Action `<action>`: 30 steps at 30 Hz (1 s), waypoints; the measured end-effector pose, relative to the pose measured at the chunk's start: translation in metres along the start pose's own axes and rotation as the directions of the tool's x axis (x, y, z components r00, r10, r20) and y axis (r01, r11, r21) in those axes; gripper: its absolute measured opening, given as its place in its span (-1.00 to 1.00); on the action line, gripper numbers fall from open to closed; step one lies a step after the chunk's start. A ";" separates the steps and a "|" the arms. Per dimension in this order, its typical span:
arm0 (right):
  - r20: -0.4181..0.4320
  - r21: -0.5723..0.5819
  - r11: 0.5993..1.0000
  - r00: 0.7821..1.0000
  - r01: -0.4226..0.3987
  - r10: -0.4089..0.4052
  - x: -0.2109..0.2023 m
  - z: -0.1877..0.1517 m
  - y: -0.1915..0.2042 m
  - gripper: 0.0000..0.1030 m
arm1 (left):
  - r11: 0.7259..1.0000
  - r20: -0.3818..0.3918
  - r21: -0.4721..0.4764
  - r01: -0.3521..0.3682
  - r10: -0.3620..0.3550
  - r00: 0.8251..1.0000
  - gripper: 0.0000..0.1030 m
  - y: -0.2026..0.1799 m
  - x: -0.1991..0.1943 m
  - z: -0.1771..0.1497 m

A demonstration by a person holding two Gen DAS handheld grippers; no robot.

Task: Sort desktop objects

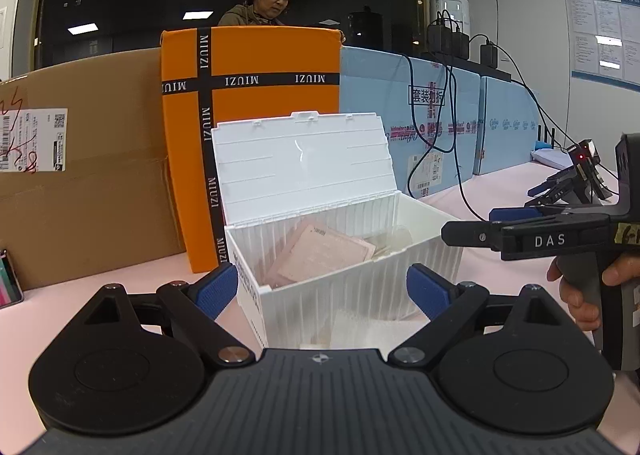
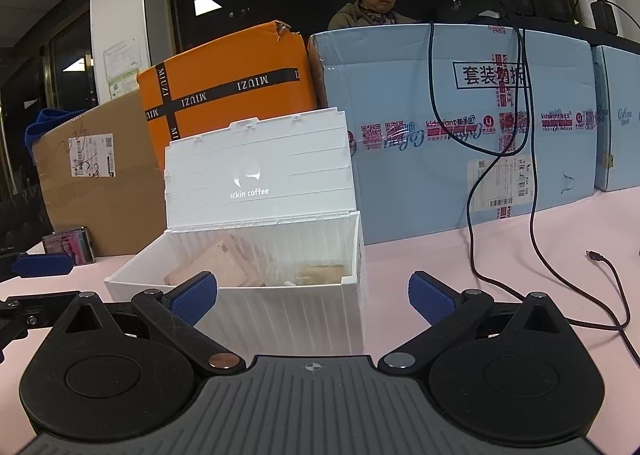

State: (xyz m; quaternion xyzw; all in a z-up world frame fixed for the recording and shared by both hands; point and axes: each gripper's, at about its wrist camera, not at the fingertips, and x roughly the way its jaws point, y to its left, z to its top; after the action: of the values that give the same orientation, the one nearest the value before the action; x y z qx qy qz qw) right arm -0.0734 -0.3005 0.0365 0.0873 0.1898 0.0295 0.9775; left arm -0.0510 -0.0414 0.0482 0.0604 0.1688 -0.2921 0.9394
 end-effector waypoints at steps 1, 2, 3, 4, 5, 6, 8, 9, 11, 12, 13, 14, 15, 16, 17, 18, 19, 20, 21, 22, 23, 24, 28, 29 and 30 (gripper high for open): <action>-0.003 0.000 1.000 1.000 0.003 -0.003 -0.001 0.000 0.000 1.00 | 1.000 -0.001 0.001 0.001 -0.001 1.000 0.77 -0.001 -0.003 -0.003; -0.006 0.000 1.000 1.000 0.005 -0.005 -0.002 -0.001 0.000 1.00 | 1.000 0.000 0.004 0.000 0.000 1.000 0.77 -0.001 -0.005 -0.005; -0.008 0.001 1.000 1.000 0.008 -0.008 -0.002 -0.001 0.000 1.00 | 1.000 0.006 0.004 -0.003 0.003 1.000 0.77 -0.002 -0.008 -0.008; -0.010 0.002 1.000 1.000 0.010 -0.010 -0.003 -0.001 0.000 1.00 | 1.000 0.012 0.005 -0.003 0.003 1.000 0.77 -0.002 -0.012 -0.010; -0.013 0.003 1.000 1.000 0.013 -0.013 -0.003 -0.002 0.000 1.00 | 1.000 0.020 0.008 0.002 -0.002 1.000 0.77 -0.003 -0.016 -0.012; -0.016 0.004 1.000 1.000 0.015 -0.015 -0.004 -0.002 0.000 1.00 | 1.000 0.032 0.015 0.012 -0.012 0.999 0.77 -0.003 -0.021 -0.015; -0.020 0.004 1.000 1.000 0.018 -0.018 -0.007 -0.004 0.002 1.00 | 0.999 0.044 0.032 0.028 -0.029 0.999 0.77 -0.003 -0.028 -0.020; -0.022 0.003 1.000 1.000 0.020 -0.020 -0.008 -0.005 0.002 1.00 | 0.999 0.046 0.040 0.034 -0.036 0.998 0.77 -0.004 -0.032 -0.023; -0.022 0.001 1.000 1.000 0.021 -0.021 -0.011 -0.006 0.004 1.00 | 0.997 0.046 0.057 0.050 -0.053 0.998 0.77 -0.005 -0.038 -0.028; -0.022 -0.002 1.000 1.000 0.019 -0.019 -0.012 -0.007 0.005 1.00 | 0.996 0.043 0.067 0.060 -0.063 0.997 0.77 -0.006 -0.040 -0.030; -0.022 -0.005 1.000 1.000 0.018 -0.018 -0.013 -0.008 0.006 1.00 | 0.995 0.039 0.076 0.070 -0.074 0.997 0.77 -0.007 -0.043 -0.032; -0.023 -0.007 1.000 1.000 0.017 -0.017 -0.014 -0.008 0.006 1.00 | 0.993 0.033 0.086 0.079 -0.082 0.996 0.77 -0.009 -0.044 -0.035; -0.025 -0.009 1.000 1.000 0.017 -0.017 -0.015 -0.009 0.007 1.00 | 0.991 0.030 0.096 0.091 -0.094 0.995 0.77 -0.011 -0.046 -0.037; -0.027 -0.011 1.000 0.999 0.017 -0.018 -0.016 -0.010 0.008 1.00 | 0.989 0.027 0.106 0.103 -0.107 0.994 0.77 -0.012 -0.048 -0.039; -0.030 -0.011 1.000 0.999 0.019 -0.019 -0.016 -0.011 0.009 1.00 | 0.986 0.025 0.115 0.124 -0.128 0.991 0.77 -0.014 -0.050 -0.042; -0.034 -0.011 1.000 0.999 0.021 -0.021 -0.017 -0.012 0.009 1.00 | 0.981 0.023 0.124 0.147 -0.151 0.988 0.77 -0.016 -0.053 -0.044; -0.037 -0.012 1.000 0.999 0.024 -0.024 -0.018 -0.012 0.010 1.00 | 0.975 0.022 0.133 0.176 -0.181 0.983 0.77 -0.017 -0.055 -0.046; -0.042 -0.011 1.000 0.999 0.028 -0.029 -0.019 -0.013 0.011 1.00 | 0.968 0.019 0.141 0.207 -0.211 0.977 0.77 -0.019 -0.058 -0.049; -0.046 -0.010 0.999 0.998 0.033 -0.033 -0.020 -0.014 0.011 1.00 | 0.962 0.014 0.148 0.229 -0.234 0.972 0.77 -0.022 -0.060 -0.051; -0.048 -0.009 0.999 0.998 0.038 -0.038 -0.020 -0.015 0.011 1.00 | 0.956 0.008 0.157 0.247 -0.251 0.968 0.77 -0.025 -0.061 -0.052; -0.052 -0.008 0.999 0.998 0.042 -0.042 -0.021 -0.015 0.012 1.00 | 0.950 -0.001 0.167 0.263 -0.266 0.964 0.77 -0.027 -0.062 -0.054; -0.055 -0.005 0.999 0.997 0.046 -0.046 -0.021 -0.016 0.011 1.00 | 0.944 -0.011 0.177 0.279 -0.282 0.959 0.77 -0.029 -0.063 -0.056; -0.064 0.008 0.998 0.996 0.055 -0.054 -0.025 -0.020 0.011 1.00 | 0.924 -0.055 0.212 0.318 -0.314 0.948 0.77 -0.038 -0.064 -0.063; -0.065 0.011 0.998 0.996 0.056 -0.055 -0.026 -0.021 0.011 1.00 | 0.923 -0.065 0.217 0.318 -0.312 0.948 0.77 -0.040 -0.064 -0.065; -0.065 0.014 0.998 0.996 0.057 -0.056 -0.028 -0.022 0.010 1.00 | 0.924 -0.073 0.211 0.320 -0.312 0.947 0.77 -0.040 -0.063 -0.067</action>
State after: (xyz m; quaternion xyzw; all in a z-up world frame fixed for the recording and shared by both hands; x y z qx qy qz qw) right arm -0.1079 -0.2893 0.0287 0.0886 0.2241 0.0033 0.9705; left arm -0.1414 -0.0269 0.0070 0.1413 0.1607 -0.4553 0.8642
